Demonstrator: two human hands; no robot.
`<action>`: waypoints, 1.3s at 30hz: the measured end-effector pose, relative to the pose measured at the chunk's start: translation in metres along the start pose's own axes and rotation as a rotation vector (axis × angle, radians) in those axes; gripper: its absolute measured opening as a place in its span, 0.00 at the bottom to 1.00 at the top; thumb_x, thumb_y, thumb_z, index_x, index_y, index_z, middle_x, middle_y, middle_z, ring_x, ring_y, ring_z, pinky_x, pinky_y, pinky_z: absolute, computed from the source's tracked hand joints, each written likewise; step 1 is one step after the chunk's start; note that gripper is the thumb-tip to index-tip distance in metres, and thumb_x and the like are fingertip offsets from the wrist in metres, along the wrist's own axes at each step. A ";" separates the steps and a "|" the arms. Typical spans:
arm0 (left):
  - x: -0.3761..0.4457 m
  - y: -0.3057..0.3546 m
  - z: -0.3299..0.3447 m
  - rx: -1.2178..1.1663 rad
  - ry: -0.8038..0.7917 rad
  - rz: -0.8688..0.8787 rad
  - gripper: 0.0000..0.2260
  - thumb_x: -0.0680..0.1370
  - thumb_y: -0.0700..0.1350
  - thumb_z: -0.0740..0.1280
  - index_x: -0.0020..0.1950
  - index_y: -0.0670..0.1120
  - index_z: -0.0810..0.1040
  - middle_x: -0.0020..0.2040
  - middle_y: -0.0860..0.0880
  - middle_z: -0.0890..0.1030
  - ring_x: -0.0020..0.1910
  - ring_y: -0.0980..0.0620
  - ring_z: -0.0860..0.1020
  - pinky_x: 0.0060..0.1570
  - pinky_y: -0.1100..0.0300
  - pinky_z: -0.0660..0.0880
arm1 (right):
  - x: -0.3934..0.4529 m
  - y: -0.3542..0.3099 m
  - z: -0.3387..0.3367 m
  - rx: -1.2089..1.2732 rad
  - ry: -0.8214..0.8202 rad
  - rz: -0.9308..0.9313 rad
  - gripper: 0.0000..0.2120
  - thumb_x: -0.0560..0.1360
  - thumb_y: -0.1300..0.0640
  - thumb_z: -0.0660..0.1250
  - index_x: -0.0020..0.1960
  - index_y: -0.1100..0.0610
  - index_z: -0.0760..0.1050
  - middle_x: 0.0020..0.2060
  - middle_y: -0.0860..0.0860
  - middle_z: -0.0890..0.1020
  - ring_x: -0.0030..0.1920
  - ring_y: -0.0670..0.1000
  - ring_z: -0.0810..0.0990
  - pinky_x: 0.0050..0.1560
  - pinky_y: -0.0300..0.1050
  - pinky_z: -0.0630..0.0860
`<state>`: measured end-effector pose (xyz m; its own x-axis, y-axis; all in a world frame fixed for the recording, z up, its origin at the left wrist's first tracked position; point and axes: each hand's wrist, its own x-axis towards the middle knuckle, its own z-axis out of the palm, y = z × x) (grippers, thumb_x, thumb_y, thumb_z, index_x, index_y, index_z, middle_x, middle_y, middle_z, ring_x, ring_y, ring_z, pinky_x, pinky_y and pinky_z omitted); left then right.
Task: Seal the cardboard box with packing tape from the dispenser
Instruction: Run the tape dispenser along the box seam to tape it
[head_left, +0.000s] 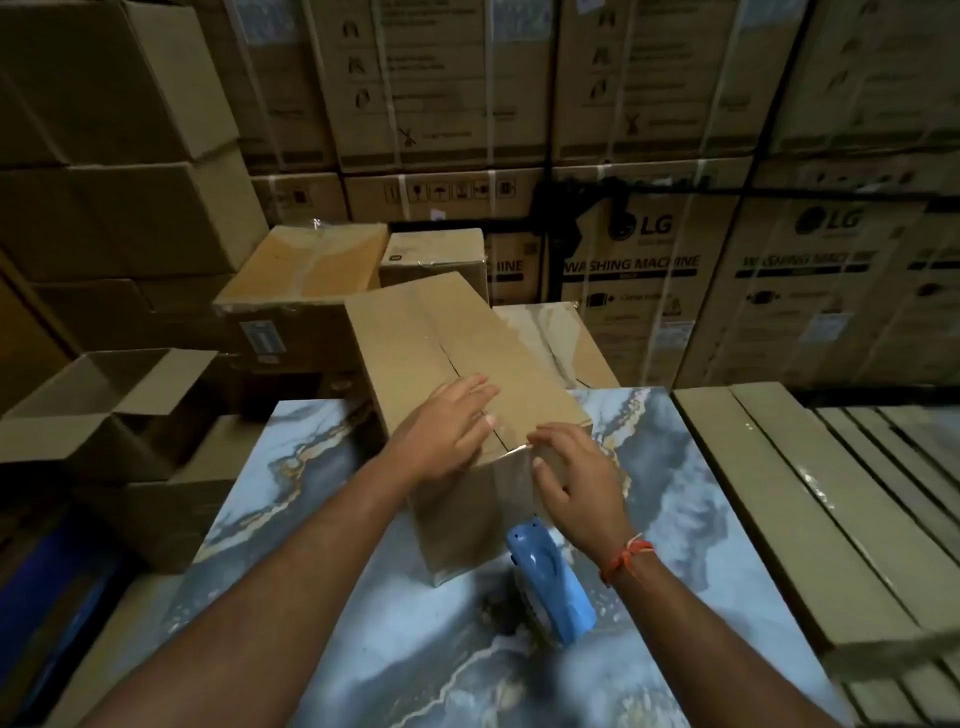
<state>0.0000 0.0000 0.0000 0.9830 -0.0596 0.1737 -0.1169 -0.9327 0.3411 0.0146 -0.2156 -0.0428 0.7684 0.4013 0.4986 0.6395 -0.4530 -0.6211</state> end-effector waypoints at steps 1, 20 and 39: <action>0.006 -0.003 0.002 0.002 -0.005 0.023 0.24 0.85 0.55 0.54 0.81 0.50 0.65 0.81 0.47 0.64 0.79 0.47 0.62 0.77 0.49 0.62 | 0.000 0.003 0.002 0.005 0.016 0.012 0.13 0.74 0.60 0.65 0.58 0.56 0.80 0.56 0.51 0.81 0.57 0.48 0.78 0.60 0.36 0.71; 0.044 -0.029 0.039 0.155 -0.291 0.224 0.28 0.82 0.62 0.44 0.83 0.61 0.48 0.85 0.51 0.46 0.84 0.47 0.44 0.80 0.44 0.44 | -0.091 0.024 0.027 -0.102 -0.146 0.453 0.22 0.74 0.48 0.71 0.65 0.56 0.74 0.60 0.51 0.79 0.61 0.51 0.76 0.61 0.46 0.74; 0.042 -0.026 0.036 0.180 -0.325 0.212 0.25 0.86 0.59 0.46 0.84 0.60 0.47 0.85 0.51 0.44 0.84 0.47 0.44 0.80 0.45 0.44 | -0.137 0.043 0.035 0.224 -0.230 0.475 0.29 0.67 0.51 0.78 0.63 0.45 0.68 0.63 0.40 0.74 0.55 0.51 0.79 0.47 0.49 0.80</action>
<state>0.0490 0.0089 -0.0351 0.9367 -0.3391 -0.0869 -0.3232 -0.9331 0.1573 -0.0638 -0.2618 -0.1587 0.9295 0.3687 0.0045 0.1853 -0.4565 -0.8702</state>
